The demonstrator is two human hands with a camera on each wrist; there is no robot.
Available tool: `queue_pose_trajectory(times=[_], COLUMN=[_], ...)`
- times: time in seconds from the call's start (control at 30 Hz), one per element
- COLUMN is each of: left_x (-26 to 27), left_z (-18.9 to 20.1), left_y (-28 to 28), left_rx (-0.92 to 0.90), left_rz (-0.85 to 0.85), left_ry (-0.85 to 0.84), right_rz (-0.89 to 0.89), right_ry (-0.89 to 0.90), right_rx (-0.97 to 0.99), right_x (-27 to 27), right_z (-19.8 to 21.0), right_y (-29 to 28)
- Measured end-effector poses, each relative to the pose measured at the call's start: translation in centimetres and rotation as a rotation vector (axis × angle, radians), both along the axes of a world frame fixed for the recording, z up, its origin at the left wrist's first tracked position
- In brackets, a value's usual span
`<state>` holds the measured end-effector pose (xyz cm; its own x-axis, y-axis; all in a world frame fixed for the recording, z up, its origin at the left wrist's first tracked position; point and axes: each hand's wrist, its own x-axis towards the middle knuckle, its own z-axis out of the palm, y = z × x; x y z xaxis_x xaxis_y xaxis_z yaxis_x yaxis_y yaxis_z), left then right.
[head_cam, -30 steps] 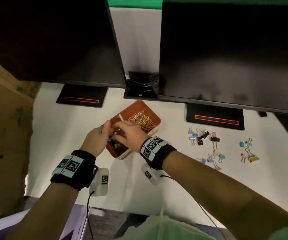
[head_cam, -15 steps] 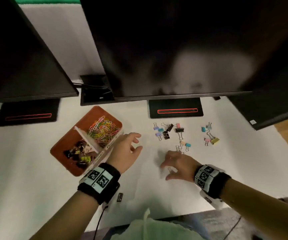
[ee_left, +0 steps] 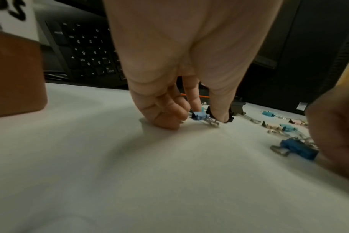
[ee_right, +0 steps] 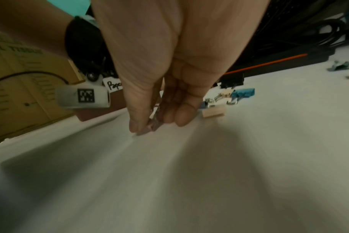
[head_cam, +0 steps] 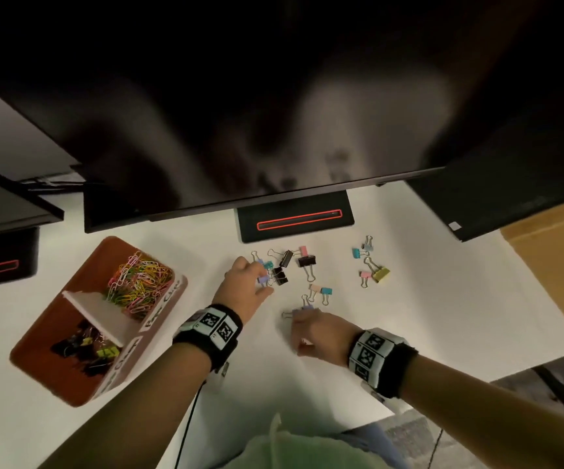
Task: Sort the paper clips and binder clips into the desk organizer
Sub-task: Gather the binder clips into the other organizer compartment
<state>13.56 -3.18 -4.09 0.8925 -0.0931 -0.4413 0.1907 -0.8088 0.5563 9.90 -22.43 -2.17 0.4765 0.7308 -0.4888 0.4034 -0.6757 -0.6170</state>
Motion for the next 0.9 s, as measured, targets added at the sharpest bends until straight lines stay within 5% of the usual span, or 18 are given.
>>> queue_pose_trajectory(times=[0.2,0.47,0.73,0.9], left_x=[0.0,0.1,2.7,2.3], left_z=[-0.3,0.6,0.7,0.3], left_y=[0.4,1.9,0.5,0.5], left_rx=[0.000,-0.138,-0.046,0.040], left_rz=[0.025,0.176,-0.133,-0.138], left_ry=[-0.064,-0.109,-0.064,-0.083], right_rz=[-0.153,0.095,0.011,-0.012], right_ry=[-0.001,-0.055,-0.059,-0.056], right_rx=[0.031,-0.102,-0.066,-0.057], right_x=[2.5,1.2,1.0,0.9], right_z=[0.2,-0.1,-0.9,-0.3], right_y=[0.1,-0.9,-1.3,-1.0])
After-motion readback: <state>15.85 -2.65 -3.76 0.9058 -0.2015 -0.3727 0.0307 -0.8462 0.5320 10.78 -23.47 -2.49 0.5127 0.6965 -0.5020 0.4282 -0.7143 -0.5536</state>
